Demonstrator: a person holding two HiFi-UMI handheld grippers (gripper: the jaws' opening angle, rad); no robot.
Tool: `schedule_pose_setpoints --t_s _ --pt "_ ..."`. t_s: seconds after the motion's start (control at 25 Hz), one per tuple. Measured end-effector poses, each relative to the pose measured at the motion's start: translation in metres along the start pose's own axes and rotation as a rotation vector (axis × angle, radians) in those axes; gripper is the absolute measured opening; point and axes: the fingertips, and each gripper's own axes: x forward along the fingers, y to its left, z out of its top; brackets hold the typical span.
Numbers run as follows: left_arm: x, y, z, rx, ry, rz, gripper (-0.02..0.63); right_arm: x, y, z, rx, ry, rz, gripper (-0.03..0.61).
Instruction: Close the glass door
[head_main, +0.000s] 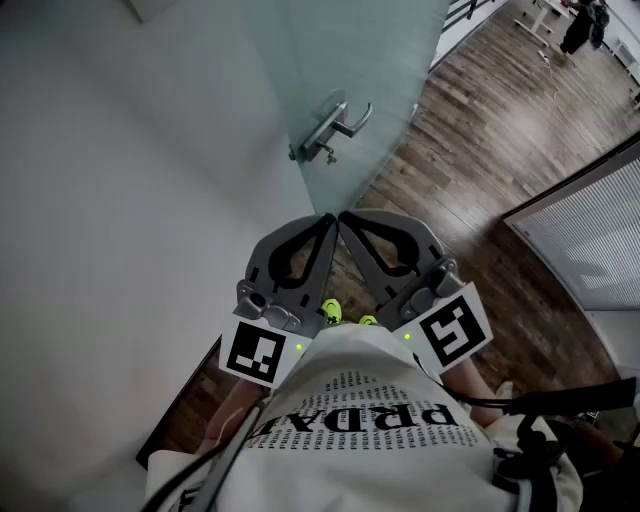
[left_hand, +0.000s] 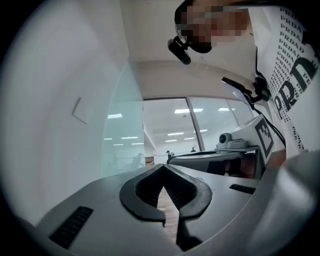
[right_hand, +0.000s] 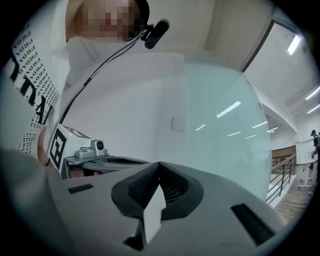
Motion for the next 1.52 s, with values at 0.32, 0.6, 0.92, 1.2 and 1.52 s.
schedule_pose_setpoints --t_s 0.32,0.6,0.92,1.2,1.52 --pt "-0.009 -0.001 0.001 -0.003 0.008 0.019 0.002 0.0 0.009 0.002 0.014 0.005 0.009 -0.003" --pt "-0.016 0.004 -0.006 0.013 0.046 0.031 0.002 0.005 0.014 -0.004 0.012 0.042 0.028 -0.003" --pt "-0.028 0.039 -0.021 0.003 0.083 0.104 0.002 0.029 -0.005 -0.017 0.025 0.098 -0.024 -0.003" --pt "-0.023 0.06 -0.032 0.009 0.104 0.096 0.002 0.055 -0.015 -0.016 0.008 0.096 -0.04 -0.003" --pt "0.014 0.084 -0.054 -0.005 0.164 0.132 0.038 0.072 -0.04 -0.036 0.015 0.121 -0.001 -0.003"
